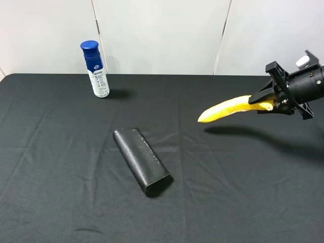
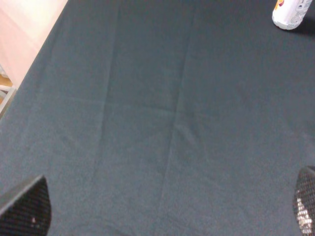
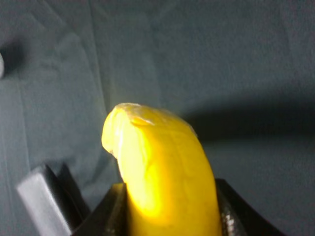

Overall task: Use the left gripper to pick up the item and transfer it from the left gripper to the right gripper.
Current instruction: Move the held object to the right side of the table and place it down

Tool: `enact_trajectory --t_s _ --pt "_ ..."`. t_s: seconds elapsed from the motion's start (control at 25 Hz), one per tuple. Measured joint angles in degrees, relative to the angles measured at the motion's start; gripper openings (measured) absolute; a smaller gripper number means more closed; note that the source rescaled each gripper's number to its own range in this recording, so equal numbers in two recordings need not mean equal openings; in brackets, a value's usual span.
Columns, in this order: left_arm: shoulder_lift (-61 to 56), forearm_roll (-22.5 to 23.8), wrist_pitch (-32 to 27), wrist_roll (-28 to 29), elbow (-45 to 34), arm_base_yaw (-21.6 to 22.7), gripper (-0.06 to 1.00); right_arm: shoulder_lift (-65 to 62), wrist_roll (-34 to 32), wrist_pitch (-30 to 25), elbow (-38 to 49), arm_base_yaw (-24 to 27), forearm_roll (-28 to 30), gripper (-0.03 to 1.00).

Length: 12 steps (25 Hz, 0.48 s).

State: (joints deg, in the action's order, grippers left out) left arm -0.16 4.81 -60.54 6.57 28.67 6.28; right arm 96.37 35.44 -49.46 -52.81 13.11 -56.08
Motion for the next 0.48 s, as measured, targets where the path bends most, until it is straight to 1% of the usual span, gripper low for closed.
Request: enact_trajectory --t_s 0.2,0.48 --pt "0.0 0.0 0.0 0.0 0.0 0.0 0.98 4.57 -0.87 -1.81 -2.95 0.0 1.98 0.04" --pt "0.0 0.0 0.0 0.0 0.0 0.0 0.98 6.88 -0.99 -0.93 -4.05 0.0 2.86 0.04"
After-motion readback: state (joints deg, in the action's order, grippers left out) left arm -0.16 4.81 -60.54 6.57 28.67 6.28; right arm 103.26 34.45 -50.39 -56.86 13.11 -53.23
